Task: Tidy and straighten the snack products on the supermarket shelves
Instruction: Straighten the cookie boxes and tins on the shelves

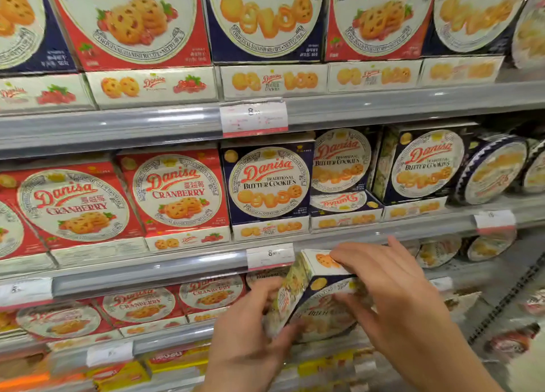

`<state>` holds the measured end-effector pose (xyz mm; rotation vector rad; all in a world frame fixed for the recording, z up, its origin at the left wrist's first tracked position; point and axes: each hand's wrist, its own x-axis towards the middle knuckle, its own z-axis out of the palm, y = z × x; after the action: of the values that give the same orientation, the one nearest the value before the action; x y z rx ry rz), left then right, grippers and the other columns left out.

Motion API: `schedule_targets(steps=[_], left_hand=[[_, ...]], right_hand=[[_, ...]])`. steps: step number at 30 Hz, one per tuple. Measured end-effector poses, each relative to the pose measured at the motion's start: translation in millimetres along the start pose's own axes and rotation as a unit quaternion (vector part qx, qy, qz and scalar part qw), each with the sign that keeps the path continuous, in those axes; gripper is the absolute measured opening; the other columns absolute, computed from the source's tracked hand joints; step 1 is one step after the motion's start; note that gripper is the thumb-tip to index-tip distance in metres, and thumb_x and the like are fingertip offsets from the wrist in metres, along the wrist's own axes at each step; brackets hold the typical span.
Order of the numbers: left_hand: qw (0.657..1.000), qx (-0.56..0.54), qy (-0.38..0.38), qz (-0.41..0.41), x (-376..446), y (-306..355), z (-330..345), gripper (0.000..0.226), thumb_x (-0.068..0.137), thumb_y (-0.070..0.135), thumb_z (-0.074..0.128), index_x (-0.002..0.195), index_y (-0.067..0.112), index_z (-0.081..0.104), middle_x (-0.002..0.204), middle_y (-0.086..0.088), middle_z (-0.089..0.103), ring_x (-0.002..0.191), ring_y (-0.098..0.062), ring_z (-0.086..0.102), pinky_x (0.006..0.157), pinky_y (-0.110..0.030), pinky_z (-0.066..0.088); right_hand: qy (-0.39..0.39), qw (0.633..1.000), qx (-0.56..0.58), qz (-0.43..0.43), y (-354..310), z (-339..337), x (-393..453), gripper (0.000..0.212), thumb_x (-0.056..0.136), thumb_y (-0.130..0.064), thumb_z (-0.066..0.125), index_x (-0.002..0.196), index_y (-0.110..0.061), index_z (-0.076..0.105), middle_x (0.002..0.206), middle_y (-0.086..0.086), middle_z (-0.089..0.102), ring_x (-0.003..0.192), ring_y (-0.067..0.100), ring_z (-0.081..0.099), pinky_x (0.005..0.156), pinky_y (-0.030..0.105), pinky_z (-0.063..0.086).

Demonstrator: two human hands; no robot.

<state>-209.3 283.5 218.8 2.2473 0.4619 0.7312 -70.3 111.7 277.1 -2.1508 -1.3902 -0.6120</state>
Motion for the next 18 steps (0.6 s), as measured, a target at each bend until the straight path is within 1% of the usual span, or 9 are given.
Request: schedule_targets(steps=[2, 4, 6, 8, 9, 11, 14, 16, 18], left_hand=[[1.000, 0.006, 0.003, 0.016, 2.9, 5.7, 7.9, 0.061, 0.066, 0.071, 0.070, 0.113, 0.078, 0.032, 0.112, 0.044, 0.057, 0.103, 0.012, 0.058, 0.084, -0.003, 0.040], [0.999, 0.022, -0.005, 0.029, 8.0, 10.6, 13.1, 0.061, 0.065, 0.078, 0.061, 0.118, 0.077, 0.031, 0.110, 0.039, 0.062, 0.107, 0.010, 0.057, 0.087, -0.005, 0.041], [0.998, 0.034, -0.016, 0.059, 13.7, 15.3, 16.6, 0.062, 0.072, 0.077, 0.060, 0.126, 0.075, 0.030, 0.119, 0.040, 0.059, 0.113, 0.014, 0.054, 0.092, -0.006, 0.040], [0.994, 0.032, -0.024, 0.104, 19.5, 19.0, 18.4, 0.058, 0.085, 0.072, 0.055, 0.138, 0.064, 0.033, 0.134, 0.043, 0.048, 0.125, 0.016, 0.045, 0.101, -0.007, 0.033], [0.990, 0.039, -0.021, 0.133, 21.5, 16.8, 20.5, 0.055, 0.093, 0.068, 0.048, 0.144, 0.056, 0.034, 0.140, 0.040, 0.044, 0.131, 0.012, 0.041, 0.106, -0.011, 0.031], [0.978, 0.107, -0.001, 0.178, 26.6, 1.8, 28.3, 0.055, 0.102, 0.063, 0.035, 0.152, 0.040, 0.034, 0.153, 0.026, 0.040, 0.142, -0.003, 0.038, 0.115, -0.029, 0.027], [0.956, 0.264, 0.006, 0.128, 34.7, -25.6, 40.3, 0.065, 0.104, 0.060, 0.026, 0.156, 0.023, 0.036, 0.164, 0.003, 0.032, 0.150, -0.020, 0.032, 0.116, -0.046, 0.022], [0.940, 0.319, -0.001, 0.117, 35.3, -37.7, 50.0, 0.067, 0.103, 0.056, 0.026, 0.157, 0.017, 0.035, 0.167, -0.003, 0.025, 0.153, -0.026, 0.027, 0.117, -0.051, 0.021], [0.931, 0.345, 0.000, 0.119, 33.3, -44.5, 58.1, 0.068, 0.101, 0.052, 0.031, 0.158, 0.015, 0.032, 0.169, -0.005, 0.019, 0.155, -0.027, 0.020, 0.119, -0.053, 0.019]], right_hand=[[-0.007, 0.999, 0.048, -0.005, 11.4, -13.0, 0.6, 0.051, 0.079, -0.036, 0.077, 0.126, -0.028, 0.059, 0.123, -0.013, 0.062, 0.112, 0.014, 0.062, 0.103, 0.038, 0.050], [-0.022, 0.995, 0.098, -0.010, 22.9, -26.5, 1.4, 0.046, 0.083, -0.040, 0.068, 0.127, -0.029, 0.057, 0.124, -0.015, 0.057, 0.114, 0.009, 0.059, 0.094, 0.024, 0.048], [-0.024, 0.993, 0.117, -0.026, 31.4, -36.8, 2.5, 0.041, 0.088, -0.037, 0.070, 0.125, -0.029, 0.057, 0.124, -0.014, 0.055, 0.115, 0.007, 0.057, 0.092, 0.018, 0.045], [-0.007, 0.994, 0.101, -0.039, 38.7, -45.7, 4.8, 0.037, 0.091, -0.032, 0.074, 0.123, -0.029, 0.057, 0.123, -0.010, 0.054, 0.114, 0.008, 0.057, 0.091, 0.018, 0.045], [0.005, 0.995, 0.089, -0.042, 41.9, -50.9, 7.4, 0.038, 0.089, -0.032, 0.073, 0.123, -0.028, 0.057, 0.123, -0.008, 0.054, 0.113, 0.010, 0.058, 0.091, 0.019, 0.045], [0.032, 0.996, 0.063, -0.058, 48.8, -62.2, 15.7, 0.036, 0.089, -0.033, 0.068, 0.123, -0.024, 0.057, 0.123, -0.004, 0.053, 0.113, 0.013, 0.057, 0.092, 0.020, 0.045], [0.060, 0.994, 0.022, -0.088, 58.3, -77.0, 34.6, 0.037, 0.089, -0.030, 0.064, 0.122, -0.014, 0.061, 0.122, 0.003, 0.054, 0.111, 0.020, 0.058, 0.094, 0.029, 0.048], [0.068, 0.992, -0.003, -0.104, 64.4, -81.7, 49.3, 0.037, 0.088, -0.025, 0.069, 0.121, -0.009, 0.064, 0.120, 0.006, 0.055, 0.109, 0.023, 0.058, 0.095, 0.033, 0.050], [0.072, 0.991, -0.015, -0.115, 68.6, -82.9, 63.1, 0.032, 0.090, -0.017, 0.073, 0.119, -0.007, 0.065, 0.119, 0.008, 0.056, 0.108, 0.022, 0.058, 0.094, 0.031, 0.049]])
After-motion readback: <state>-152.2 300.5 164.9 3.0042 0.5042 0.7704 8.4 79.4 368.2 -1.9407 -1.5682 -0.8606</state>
